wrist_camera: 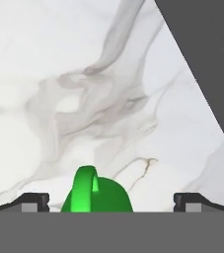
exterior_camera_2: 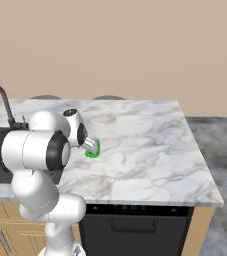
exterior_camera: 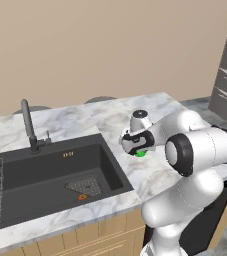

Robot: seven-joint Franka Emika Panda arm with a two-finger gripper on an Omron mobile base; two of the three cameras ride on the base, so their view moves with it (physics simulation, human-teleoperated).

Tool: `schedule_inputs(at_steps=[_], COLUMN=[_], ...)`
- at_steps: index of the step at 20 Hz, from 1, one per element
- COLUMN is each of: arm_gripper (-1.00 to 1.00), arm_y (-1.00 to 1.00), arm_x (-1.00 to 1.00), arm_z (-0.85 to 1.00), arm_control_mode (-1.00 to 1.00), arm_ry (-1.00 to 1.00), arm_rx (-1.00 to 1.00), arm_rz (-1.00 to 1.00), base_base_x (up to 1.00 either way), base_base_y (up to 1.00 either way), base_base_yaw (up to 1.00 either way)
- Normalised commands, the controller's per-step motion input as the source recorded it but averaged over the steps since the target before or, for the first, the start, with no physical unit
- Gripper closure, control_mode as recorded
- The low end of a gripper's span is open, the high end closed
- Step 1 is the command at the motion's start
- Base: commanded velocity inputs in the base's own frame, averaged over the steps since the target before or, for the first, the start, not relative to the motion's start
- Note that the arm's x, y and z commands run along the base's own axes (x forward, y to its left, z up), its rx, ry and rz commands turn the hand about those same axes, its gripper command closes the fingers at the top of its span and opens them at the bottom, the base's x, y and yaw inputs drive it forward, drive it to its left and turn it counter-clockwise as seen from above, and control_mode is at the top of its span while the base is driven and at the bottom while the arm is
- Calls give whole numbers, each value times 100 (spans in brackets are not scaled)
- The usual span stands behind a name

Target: Clear the mugs and bowl far away from the sink.

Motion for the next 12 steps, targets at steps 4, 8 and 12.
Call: schedule_inputs(at_steps=[4, 8, 12], arm_gripper=[-100, -100, -100], arm_y=[0, -3, -5], arm_x=[11, 7, 8], arm_z=[-8, -7, -9], arm_control_mode=[-100, -100, -100], arm_ry=[0, 0, 0], arm_rx=[0, 0, 0], arm_rz=[0, 0, 0], base_base_x=[0, 0, 0], base_base_y=[0, 0, 0], base_base_yaw=[0, 0, 0])
